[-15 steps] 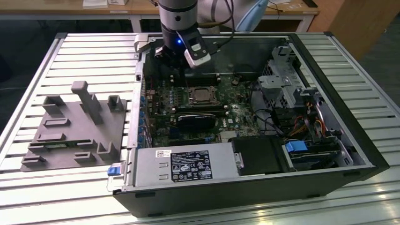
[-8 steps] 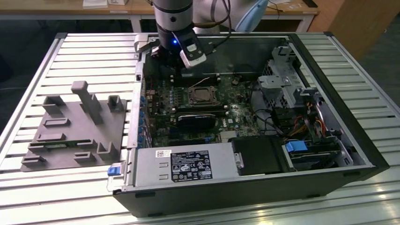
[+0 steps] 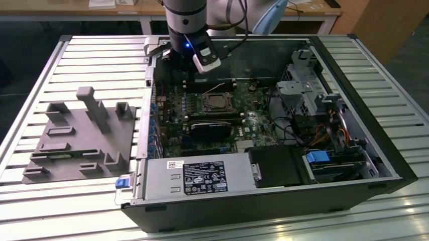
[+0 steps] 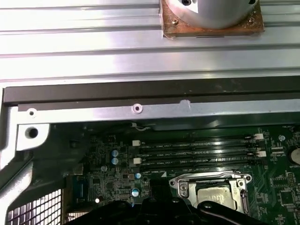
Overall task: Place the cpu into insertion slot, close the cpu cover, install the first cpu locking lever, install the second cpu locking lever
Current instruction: 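Install the first cpu locking lever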
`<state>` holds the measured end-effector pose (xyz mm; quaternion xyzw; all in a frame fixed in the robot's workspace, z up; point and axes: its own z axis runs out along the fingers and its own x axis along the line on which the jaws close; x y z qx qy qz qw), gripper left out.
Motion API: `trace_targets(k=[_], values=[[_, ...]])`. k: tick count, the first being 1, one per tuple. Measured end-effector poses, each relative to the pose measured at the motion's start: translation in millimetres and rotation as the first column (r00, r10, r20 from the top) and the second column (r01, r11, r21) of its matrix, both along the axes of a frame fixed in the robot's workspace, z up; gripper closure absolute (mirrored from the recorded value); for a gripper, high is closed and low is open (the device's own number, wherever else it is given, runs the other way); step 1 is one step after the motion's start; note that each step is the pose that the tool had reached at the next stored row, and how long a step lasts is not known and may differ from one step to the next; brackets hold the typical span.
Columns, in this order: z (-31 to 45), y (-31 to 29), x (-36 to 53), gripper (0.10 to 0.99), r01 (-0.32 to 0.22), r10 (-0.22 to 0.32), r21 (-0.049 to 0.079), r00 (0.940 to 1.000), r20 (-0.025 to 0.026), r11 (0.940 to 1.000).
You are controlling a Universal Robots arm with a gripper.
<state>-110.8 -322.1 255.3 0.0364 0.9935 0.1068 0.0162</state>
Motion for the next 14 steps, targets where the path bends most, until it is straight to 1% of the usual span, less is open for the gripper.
trace_targets(k=[2, 9, 12, 13, 14], values=[[-0.4, 0.0, 5.4, 0.984, 0.000, 0.000, 0.001, 1.0000, 0.0001, 1.0000], [-1.7, 0.0, 28.9, 0.984, 0.000, 0.000, 0.006, 1.0000, 0.0001, 1.0000], [-2.3, 0.0, 32.6, 0.984, -0.001, 0.001, 0.009, 1.0000, 0.0003, 1.0000], [-2.6, 0.0, 32.6, 0.984, -0.002, 0.002, 0.009, 1.0000, 0.0021, 1.0000], [-2.9, -0.1, 32.6, 0.984, -0.004, 0.004, 0.008, 1.0000, 0.0080, 1.0000]])
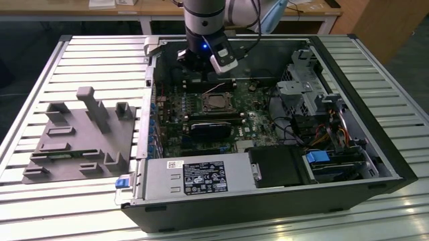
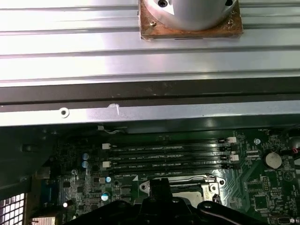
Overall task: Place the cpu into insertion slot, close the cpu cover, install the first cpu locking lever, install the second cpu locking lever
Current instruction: 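Install the first cpu locking lever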
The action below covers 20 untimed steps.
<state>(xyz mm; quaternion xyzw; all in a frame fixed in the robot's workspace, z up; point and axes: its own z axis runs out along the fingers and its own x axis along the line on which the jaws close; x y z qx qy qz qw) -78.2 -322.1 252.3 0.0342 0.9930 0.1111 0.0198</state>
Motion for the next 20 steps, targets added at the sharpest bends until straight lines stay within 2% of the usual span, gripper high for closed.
trace_targets(k=[3, 9, 11, 12, 17, 19, 20], values=[[-1.1, 0.0, 0.1, 0.984, -0.003, 0.003, 0.000, 0.9996, 0.0265, 1.0000], [-2.4, 0.0, 0.1, 0.984, -0.006, 0.006, 0.000, 0.9962, 0.0867, 1.0000], [-3.0, 0.0, 0.1, 0.984, -0.008, 0.008, 0.000, 0.9945, 0.1040, 1.0000], [-3.2, 0.0, 0.1, 0.984, -0.008, 0.008, 0.000, 0.9944, 0.1057, 1.0000], [-4.0, -0.1, 0.0, 0.984, -0.008, 0.008, 0.001, 0.9943, 0.1067, 1.0000], [-5.4, -0.1, 0.0, 0.984, -0.008, 0.007, 0.000, 0.9935, 0.1139, 1.0000], [-6.1, -0.1, 0.0, 0.984, -0.008, 0.008, 0.000, 0.9927, 0.1206, 1.0000]])
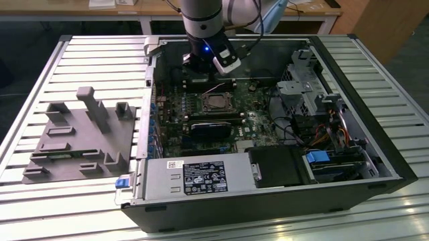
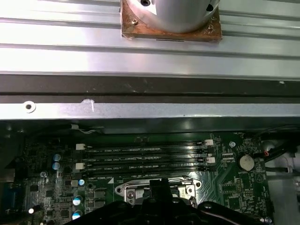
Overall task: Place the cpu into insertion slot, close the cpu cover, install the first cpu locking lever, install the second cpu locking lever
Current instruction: 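Install the first cpu locking lever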
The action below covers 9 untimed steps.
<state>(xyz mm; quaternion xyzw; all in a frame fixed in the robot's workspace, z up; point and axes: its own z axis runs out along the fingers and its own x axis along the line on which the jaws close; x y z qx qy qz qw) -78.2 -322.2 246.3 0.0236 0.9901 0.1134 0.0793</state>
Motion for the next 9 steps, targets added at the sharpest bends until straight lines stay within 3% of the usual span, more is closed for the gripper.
trace_targets(k=[3, 5, 9], values=[[-2.7, 0.0, 0.0, 0.984, 0.000, 0.000, 0.000, 0.9999, 0.0162, 1.0000], [-5.0, 0.0, 0.0, 0.984, 0.000, 0.000, 0.000, 0.9997, 0.0242, 1.0000], [-8.9, 0.0, 0.0, 0.984, 0.001, -0.001, -0.001, 0.9996, 0.0280, 1.0000]])
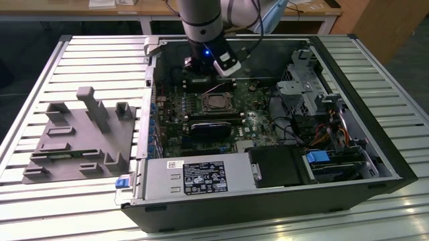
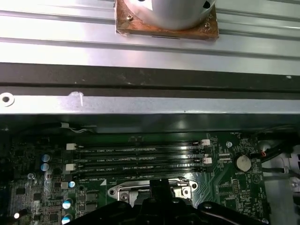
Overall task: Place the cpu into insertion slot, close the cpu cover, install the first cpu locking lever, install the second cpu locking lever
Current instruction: 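Install the first cpu locking lever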
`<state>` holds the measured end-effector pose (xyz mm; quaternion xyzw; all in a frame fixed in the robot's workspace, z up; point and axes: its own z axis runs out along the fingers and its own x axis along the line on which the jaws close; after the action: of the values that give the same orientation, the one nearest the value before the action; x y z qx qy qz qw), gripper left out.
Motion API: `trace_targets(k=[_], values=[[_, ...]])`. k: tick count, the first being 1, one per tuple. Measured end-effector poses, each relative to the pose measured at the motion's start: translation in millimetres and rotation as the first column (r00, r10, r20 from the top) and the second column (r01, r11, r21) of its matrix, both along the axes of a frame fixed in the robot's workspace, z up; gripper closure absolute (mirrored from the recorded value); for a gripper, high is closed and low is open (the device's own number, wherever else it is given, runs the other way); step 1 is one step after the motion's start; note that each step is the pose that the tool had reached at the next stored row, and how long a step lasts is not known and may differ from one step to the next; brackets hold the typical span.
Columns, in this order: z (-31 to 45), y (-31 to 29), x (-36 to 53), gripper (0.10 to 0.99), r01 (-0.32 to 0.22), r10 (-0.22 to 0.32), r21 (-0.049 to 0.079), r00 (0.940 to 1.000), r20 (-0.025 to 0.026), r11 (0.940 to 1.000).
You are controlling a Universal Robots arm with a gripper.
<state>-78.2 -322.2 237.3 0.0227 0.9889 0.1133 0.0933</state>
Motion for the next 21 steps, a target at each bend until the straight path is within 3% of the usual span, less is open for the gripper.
trace_targets(k=[12, 21], values=[[-5.9, 1.6, 3.8, 0.984, 0.075, -0.075, -0.001, 0.9972, -0.0001, 0.9972], [-10.1, 8.5, 5.1, 0.984, 0.105, -0.105, -0.001, 0.9945, 0.0000, 0.9945]])
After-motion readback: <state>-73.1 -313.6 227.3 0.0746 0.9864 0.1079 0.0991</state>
